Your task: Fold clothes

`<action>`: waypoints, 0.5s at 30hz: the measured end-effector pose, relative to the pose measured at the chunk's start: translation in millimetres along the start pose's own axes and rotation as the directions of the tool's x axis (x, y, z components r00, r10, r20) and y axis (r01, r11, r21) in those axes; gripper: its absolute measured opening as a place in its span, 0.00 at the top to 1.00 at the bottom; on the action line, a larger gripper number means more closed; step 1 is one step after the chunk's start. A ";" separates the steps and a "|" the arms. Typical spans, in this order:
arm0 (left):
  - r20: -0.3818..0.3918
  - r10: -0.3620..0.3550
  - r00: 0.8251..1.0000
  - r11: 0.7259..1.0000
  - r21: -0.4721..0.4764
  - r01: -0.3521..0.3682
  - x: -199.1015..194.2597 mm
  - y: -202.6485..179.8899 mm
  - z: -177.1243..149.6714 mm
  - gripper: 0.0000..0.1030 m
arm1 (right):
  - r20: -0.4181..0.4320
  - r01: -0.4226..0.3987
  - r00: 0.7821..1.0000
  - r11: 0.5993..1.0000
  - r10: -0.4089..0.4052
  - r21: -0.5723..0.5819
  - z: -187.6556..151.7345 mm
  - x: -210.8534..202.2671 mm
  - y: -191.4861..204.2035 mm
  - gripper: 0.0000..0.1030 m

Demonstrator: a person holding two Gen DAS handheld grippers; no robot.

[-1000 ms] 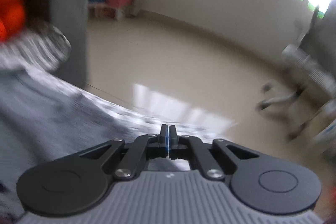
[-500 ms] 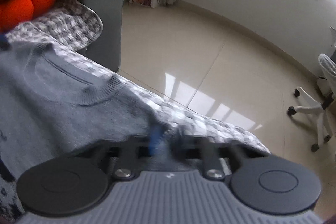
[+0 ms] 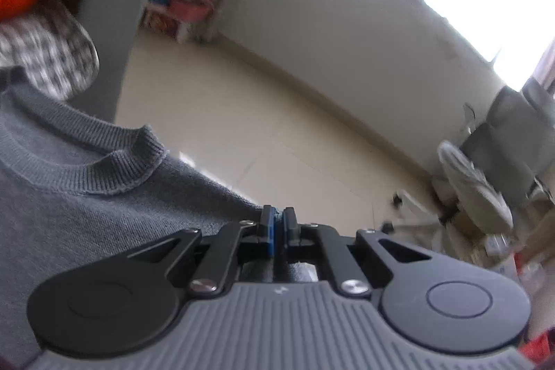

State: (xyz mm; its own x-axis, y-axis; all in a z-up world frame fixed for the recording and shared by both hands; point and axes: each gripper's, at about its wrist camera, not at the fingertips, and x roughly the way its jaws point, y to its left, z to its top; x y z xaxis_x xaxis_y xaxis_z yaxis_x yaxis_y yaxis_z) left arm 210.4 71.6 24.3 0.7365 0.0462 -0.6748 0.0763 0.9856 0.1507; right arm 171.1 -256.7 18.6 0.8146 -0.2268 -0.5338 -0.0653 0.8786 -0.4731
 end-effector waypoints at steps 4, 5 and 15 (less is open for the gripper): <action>0.048 -0.028 0.998 0.997 -0.071 0.031 -26.2 28.5 3.2 0.59 | -0.026 -0.004 1.000 0.998 0.002 -0.069 -14.0 -0.3 16.7 0.65; 0.082 -0.012 0.997 0.996 -0.091 0.020 -37.1 40.4 5.4 0.57 | -0.011 -0.007 1.000 1.000 0.007 -0.021 -13.6 -7.6 9.2 0.47; 0.039 -0.027 0.999 0.977 -0.212 0.035 -134.6 112.0 -57.7 0.51 | -0.013 -0.091 0.995 0.961 0.098 0.260 -16.5 -98.1 -42.8 0.41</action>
State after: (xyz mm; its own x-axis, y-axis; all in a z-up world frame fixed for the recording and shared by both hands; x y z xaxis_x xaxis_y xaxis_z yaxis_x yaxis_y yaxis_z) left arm 81.0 185.1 90.3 0.7597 0.0128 -0.6501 -0.0420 0.9987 -0.0295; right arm 84.5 -279.0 79.7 0.7964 -0.1450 -0.5871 0.0124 0.9745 -0.2239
